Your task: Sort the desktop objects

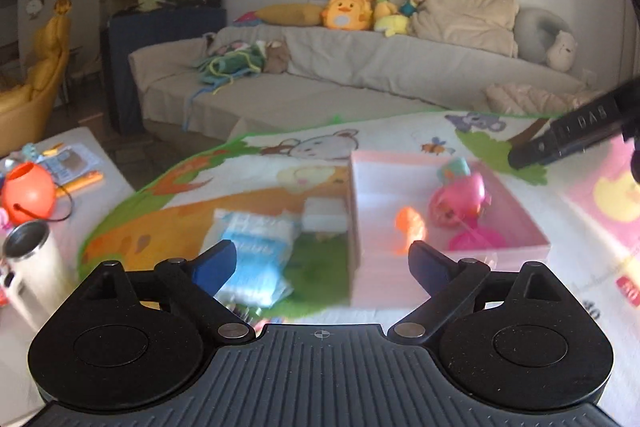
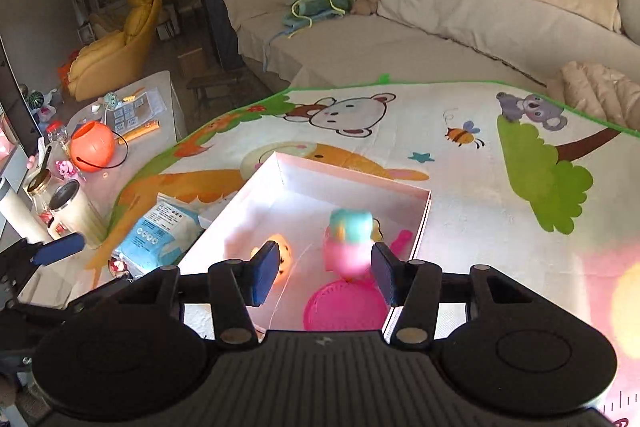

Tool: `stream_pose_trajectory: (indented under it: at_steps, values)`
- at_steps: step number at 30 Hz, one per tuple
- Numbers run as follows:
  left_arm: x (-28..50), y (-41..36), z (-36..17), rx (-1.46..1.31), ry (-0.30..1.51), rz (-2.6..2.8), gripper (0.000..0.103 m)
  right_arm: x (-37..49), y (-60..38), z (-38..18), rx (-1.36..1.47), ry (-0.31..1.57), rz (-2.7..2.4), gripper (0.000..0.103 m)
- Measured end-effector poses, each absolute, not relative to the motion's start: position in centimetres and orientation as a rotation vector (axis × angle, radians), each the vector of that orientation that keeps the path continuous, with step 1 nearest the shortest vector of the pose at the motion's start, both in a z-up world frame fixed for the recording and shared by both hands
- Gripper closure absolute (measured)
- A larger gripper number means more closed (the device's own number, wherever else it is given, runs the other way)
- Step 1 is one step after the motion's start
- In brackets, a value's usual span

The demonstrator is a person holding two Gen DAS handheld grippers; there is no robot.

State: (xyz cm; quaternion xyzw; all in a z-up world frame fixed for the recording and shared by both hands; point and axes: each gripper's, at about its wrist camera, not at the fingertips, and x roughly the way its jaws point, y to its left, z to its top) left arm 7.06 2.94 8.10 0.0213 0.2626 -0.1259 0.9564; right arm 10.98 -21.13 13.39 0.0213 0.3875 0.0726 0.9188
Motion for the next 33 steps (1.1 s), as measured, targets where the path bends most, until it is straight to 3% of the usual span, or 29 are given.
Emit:
stream_pose_trajectory:
  at_steps: [12,22,33]
  values:
    - [2.8,7.9,1.7,-0.052,0.584,-0.143,0.003,19.4,-8.6,10.8,-0.073,0.869,0.238,0.056]
    - [2.0,8.2,1.8,-0.101,0.546,-0.138,0.002,31.7,-2.0,3.5,-0.263,0.981,0.011,0.077]
    - [1.5,9.3,1.7,-0.139,0.597,-0.229,0.001,28.6,-0.8,2.8,-0.298,1.070,0.122,0.078]
